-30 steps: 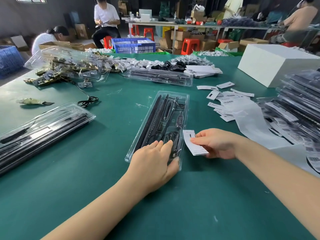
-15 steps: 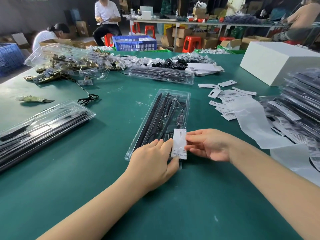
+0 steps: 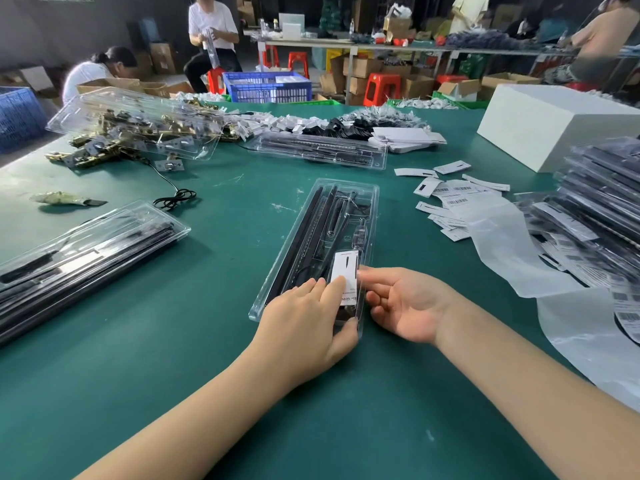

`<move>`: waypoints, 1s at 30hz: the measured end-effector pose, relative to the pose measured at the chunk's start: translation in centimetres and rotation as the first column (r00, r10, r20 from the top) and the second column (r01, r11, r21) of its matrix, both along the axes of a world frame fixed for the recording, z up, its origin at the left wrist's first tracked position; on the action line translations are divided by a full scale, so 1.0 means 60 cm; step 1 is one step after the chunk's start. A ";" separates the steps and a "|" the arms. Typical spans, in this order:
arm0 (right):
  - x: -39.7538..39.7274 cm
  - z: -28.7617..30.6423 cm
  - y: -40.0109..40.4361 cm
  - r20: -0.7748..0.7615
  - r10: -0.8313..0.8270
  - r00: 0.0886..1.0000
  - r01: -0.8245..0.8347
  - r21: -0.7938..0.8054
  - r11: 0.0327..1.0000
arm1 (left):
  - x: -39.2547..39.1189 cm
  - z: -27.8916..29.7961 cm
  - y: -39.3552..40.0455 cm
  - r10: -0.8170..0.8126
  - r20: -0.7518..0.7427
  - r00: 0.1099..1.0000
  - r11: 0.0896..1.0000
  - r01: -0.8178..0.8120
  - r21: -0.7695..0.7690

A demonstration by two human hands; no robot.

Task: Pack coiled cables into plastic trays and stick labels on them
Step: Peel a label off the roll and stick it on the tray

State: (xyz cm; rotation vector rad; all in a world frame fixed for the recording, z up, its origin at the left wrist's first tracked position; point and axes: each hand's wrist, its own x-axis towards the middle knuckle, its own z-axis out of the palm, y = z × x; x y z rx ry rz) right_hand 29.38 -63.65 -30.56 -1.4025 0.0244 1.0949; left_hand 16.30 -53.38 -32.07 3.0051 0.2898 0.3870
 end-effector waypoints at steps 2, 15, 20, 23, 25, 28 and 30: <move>-0.003 -0.004 0.003 -0.002 -0.056 0.998 0.056 0.001 0.998 | 0.000 -0.001 -0.001 0.006 0.020 1.000 1.000 -0.007 0.015; -0.038 0.002 -0.020 0.306 -0.075 0.949 0.042 0.113 0.993 | 0.003 -0.007 0.015 -0.047 -0.105 0.993 0.992 0.059 0.114; -0.032 -0.017 -0.049 0.730 0.089 0.678 0.071 -0.186 0.980 | -0.002 0.000 0.035 -0.126 -0.209 0.970 0.981 0.152 0.117; -0.031 -0.028 -0.043 0.851 0.291 0.438 0.034 -0.339 0.940 | -0.002 0.002 0.031 -0.139 -0.239 0.961 0.968 0.183 0.173; -0.032 -0.037 -0.030 0.900 0.366 0.235 0.056 -0.389 0.920 | 0.000 0.000 0.026 -0.135 -0.263 0.955 0.957 0.194 0.215; -0.033 -0.053 -0.011 0.822 0.562 0.090 0.200 -0.567 0.799 | 0.002 -0.009 0.026 -0.120 -0.265 0.957 0.941 0.195 0.278; -0.032 -0.055 -0.006 0.773 0.625 0.104 0.228 -0.631 0.742 | 0.010 -0.018 0.023 -0.079 -0.261 0.962 0.946 0.155 0.283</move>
